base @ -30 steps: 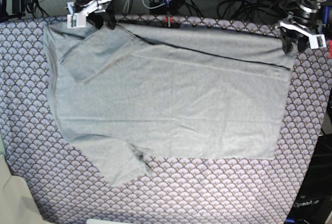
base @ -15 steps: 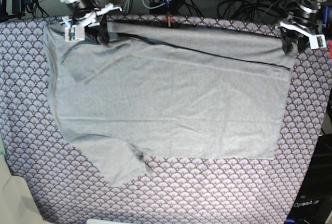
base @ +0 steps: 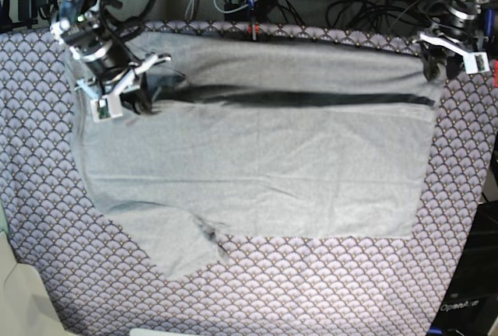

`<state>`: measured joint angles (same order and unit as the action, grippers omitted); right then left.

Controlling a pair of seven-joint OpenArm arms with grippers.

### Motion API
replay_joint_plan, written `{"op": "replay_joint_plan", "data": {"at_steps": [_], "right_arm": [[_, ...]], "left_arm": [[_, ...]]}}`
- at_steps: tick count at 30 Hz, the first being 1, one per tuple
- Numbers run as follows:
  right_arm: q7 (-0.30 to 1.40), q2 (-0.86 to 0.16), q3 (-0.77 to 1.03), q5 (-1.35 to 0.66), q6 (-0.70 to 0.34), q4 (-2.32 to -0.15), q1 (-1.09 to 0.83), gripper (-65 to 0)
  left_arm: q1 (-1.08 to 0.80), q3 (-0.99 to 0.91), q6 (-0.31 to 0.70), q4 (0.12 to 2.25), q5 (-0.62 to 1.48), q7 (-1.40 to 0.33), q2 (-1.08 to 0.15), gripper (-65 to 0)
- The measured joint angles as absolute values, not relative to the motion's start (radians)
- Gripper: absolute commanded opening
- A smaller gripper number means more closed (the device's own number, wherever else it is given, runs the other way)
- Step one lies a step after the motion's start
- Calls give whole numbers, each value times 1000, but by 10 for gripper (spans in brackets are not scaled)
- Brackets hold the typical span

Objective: Fold the T-shirt properly

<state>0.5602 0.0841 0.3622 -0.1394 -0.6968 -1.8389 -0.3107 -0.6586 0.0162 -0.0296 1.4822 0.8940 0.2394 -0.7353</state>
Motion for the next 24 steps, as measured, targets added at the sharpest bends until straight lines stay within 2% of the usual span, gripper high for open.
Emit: {"op": "replay_joint_plan", "data": {"at_steps": [10, 20, 24], "right_arm": [[629, 64, 361, -138, -698, -1833, -219, -640], [625, 56, 294, -136, -695, -1796, -223, -638], [633, 21, 230, -136, -695, -1724, -228, -581]], "left_arm": [[-659, 17, -32, 1499, 894, 237, -735, -334], [-659, 16, -31, 1501, 893, 237, -737, -334], [-659, 16, -30, 1501, 893, 237, -738, -334]]}}
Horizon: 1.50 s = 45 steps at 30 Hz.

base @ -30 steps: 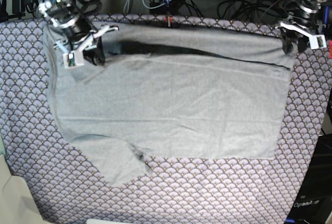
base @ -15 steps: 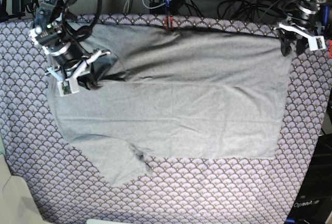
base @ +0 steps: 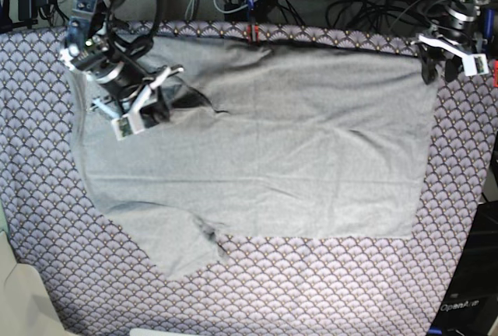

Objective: Fold the T-shirt properly

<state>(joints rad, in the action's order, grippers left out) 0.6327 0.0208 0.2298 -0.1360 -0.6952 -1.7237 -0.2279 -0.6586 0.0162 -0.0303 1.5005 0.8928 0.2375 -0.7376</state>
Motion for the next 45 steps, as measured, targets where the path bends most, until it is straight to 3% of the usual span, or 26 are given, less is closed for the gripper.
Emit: {"op": "replay_joint_plan", "data": {"at_steps": [6, 12, 27, 30, 35, 40, 45], "right_arm": [[661, -22, 168, -137, -695, -1716, -226, -436], [655, -33, 149, -137, -695, -1716, -206, -382], [658, -59, 154, -130, -698, -1718, -88, -385], [648, -81, 217, -20, -698, -1714, -89, -390], [655, -93, 276, 120, -698, -1715, -91, -485], [652, -102, 289, 157, -698, -1713, -52, -502], [654, -112, 292, 162, -698, -1651, 36, -502]], "left_arm": [[-672, -38, -30, 1499, 890, 233, -734, -334], [-700, -78, -30, 1502, 893, 229, -734, -334], [-729, -80, -29, 1504, 890, 238, -735, -334], [-737, -80, -30, 1504, 890, 236, -734, -334], [-731, -130, -20, 1507, 891, 232, -734, -334], [-685, -193, -26, 1572, 894, 224, -734, -334], [-566, -253, -42, 1591, 899, 25, -731, -334]]}}
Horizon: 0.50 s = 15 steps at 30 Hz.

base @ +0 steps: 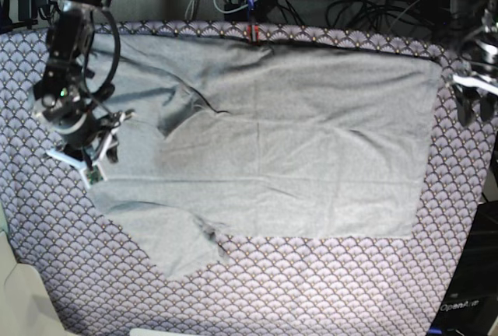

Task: Fold the T-shirt properly
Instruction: 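Move both grippers out to the two hem corners of the shirt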

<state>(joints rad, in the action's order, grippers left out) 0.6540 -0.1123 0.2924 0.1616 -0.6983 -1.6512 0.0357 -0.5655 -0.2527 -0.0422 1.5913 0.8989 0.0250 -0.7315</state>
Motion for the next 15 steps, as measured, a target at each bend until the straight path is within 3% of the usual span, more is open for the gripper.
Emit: {"op": "replay_joint_plan", "data": {"at_steps": [8, 15], "right_arm": [[656, -99, 292, 413, -702, -1491, 130, -483], [643, -99, 306, 417, -702, -1440, 227, -488]], "left_arm": [[-321, -349, -39, 1581, 874, -276, -625, -334], [-112, -341, -20, 1550, 648, -451, -519, -333]]}}
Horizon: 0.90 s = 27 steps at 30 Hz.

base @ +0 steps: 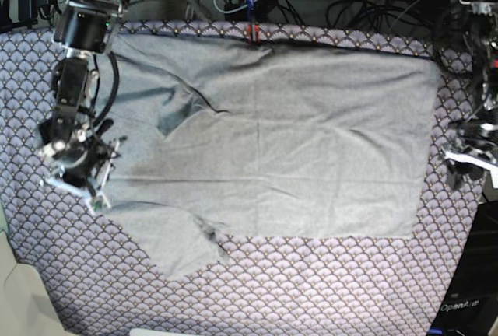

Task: Fold the T-shirt properly
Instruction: 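Move both grippers out to the two hem corners of the shirt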

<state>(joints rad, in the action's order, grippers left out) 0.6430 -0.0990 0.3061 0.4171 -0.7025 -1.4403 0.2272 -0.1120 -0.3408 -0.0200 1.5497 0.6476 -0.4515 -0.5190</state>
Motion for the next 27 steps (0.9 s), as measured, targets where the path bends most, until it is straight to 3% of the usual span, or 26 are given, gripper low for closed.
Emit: {"op": "replay_joint_plan", "data": {"at_steps": [2, 7, 16, 24, 27], "right_arm": [[623, -102, 334, 427, -701, -1440, 263, -488], [602, -99, 349, 434, -702, -1438, 274, -488], [594, -102, 373, 434, -702, -1382, 328, -484], [553, -127, 368, 437, -702, -1131, 450, -482], [451, -151, 368, 430, -702, -990, 518, -482]], "left_arm": [[-75, -343, -21, 1548, 597, -494, -495, -333], [6, -345, 152, 1513, 474, -522, -444, -333], [201, -352, 358, 1286, 212, -525, -374, -333], [220, -355, 361, 1265, 168, -529, -366, -333], [253, -356, 280, 1245, 169, -527, -368, -333]]}}
